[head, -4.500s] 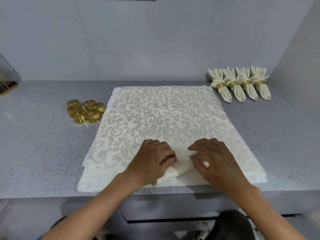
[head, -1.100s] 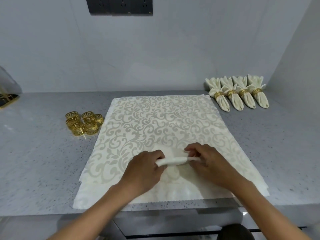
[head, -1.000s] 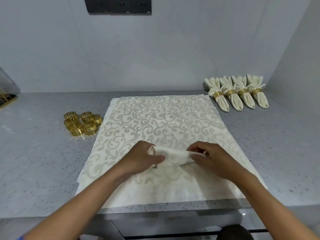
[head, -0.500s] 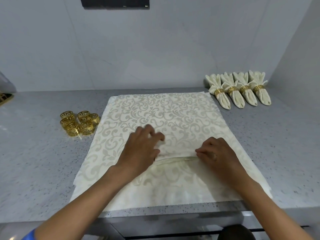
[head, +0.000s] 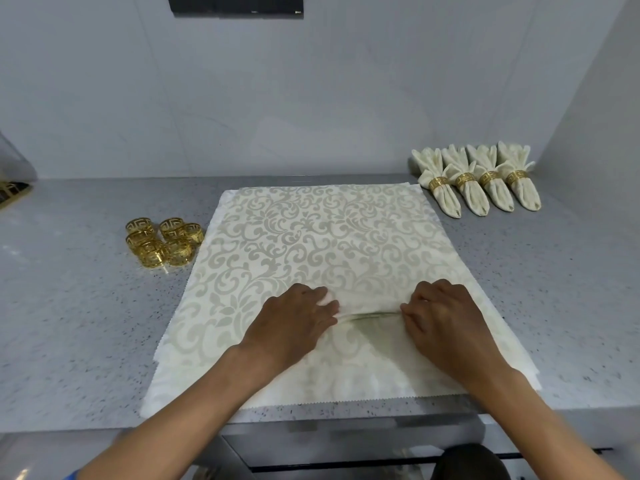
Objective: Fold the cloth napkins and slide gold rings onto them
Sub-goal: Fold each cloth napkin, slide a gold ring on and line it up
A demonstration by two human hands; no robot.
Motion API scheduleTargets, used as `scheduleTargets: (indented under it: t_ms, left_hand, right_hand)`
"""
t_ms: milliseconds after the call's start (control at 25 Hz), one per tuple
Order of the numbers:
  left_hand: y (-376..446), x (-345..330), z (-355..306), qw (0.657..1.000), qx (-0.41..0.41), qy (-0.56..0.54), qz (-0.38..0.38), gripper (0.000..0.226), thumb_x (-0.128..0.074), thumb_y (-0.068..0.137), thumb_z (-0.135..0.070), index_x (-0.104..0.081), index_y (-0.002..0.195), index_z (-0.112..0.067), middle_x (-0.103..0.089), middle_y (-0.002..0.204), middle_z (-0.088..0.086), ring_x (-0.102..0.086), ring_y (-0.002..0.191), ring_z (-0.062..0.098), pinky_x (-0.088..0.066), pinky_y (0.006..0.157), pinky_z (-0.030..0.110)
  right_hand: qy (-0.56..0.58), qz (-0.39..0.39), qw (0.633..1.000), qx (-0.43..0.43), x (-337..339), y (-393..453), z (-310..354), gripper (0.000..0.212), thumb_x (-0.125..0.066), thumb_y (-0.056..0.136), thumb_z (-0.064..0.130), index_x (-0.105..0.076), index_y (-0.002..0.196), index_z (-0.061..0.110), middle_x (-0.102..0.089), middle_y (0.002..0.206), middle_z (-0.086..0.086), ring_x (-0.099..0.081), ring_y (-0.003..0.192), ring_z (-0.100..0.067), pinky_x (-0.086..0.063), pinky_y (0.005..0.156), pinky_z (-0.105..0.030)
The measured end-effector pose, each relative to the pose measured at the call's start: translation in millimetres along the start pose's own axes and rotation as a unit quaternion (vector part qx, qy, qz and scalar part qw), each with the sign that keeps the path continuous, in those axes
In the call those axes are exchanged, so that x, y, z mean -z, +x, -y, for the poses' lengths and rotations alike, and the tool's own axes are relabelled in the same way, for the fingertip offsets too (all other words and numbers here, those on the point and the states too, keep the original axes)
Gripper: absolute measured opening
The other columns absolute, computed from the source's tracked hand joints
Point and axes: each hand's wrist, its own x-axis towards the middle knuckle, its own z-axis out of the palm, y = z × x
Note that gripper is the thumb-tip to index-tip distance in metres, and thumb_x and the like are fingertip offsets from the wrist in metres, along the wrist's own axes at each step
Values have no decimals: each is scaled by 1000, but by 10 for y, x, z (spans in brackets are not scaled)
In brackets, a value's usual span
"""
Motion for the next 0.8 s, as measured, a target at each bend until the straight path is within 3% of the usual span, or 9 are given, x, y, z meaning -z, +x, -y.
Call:
scheduleTargets:
  t_ms: [120,200,280,360,440,520,640,720,800]
  left_hand:
    - [31,97,-95,997,64,-51,16,39,-38,98,-45,-70,91,-23,-65,94,-11,-61,88,14,-51,55,35]
    - [72,146,-113,986,123,-92,59,29,-48,97,-33,-60,75,-19,-57,77,-7,-57,77,16,-37,57,30]
    - [76,166,-114,982,151,-70,87,15,-53,89,-19,-59,75,-17,-49,72,-6,-50,66,15,-34,57,29]
    - [33,157,-115,979,169,-72,91,14,-54,90,-19,-67,87,-14,-51,81,-6,-45,67,11,-38,60,27]
    - [9,105,-102,985,146,-66,64,22,-50,94,-27,-69,95,-17,-58,87,-7,-51,75,11,-40,58,27]
    - [-14,33,-107,991,117,-52,25,36,-40,97,-42,-72,101,-26,-67,99,-12,-60,91,12,-49,58,31]
    - [-12,15,-113,976,168,-115,76,34,-41,100,-51,-69,116,-41,-57,132,-26,-51,120,6,-50,85,34]
    - [10,5,-126,966,198,-132,96,31,-43,100,-51,-68,118,-43,-50,139,-28,-46,125,3,-46,91,30]
    - [5,29,-141,966,206,-130,87,33,-42,100,-51,-68,119,-42,-49,140,-28,-45,125,4,-45,91,30]
  right_hand:
    - [28,2,999,-37,71,193,515,18,-56,85,10,-62,67,12,-60,70,-2,-56,69,-21,-46,76,-36]
    - [112,38,991,-62,-21,425,902,17,-44,94,9,-60,88,12,-63,81,-4,-59,79,-23,-44,78,-35]
    - [237,136,954,-126,-161,604,1119,34,-29,105,21,-53,126,12,-63,119,-6,-54,113,-23,-39,97,-33]
    - [248,213,937,-126,-286,643,1131,52,-15,107,37,-34,150,15,-35,156,-5,-23,146,-19,-15,120,-35]
    - [156,251,948,-117,-320,576,998,59,-6,105,43,-19,156,17,-9,165,-3,0,151,-16,3,123,-37]
    - [66,260,955,-129,-324,480,807,59,-5,104,42,-7,157,16,0,165,-1,5,151,-17,6,122,-39]
    - [27,288,941,-173,-275,371,470,58,-7,104,41,-5,158,18,1,166,2,5,152,-17,5,122,-41]
    - [26,293,934,-201,-255,352,307,58,-6,104,43,-5,158,21,1,166,4,6,152,-18,6,122,-43]
    - [-2,205,965,-163,-235,315,315,59,-7,104,41,-18,156,17,-12,165,-1,-4,152,-23,1,122,-43]
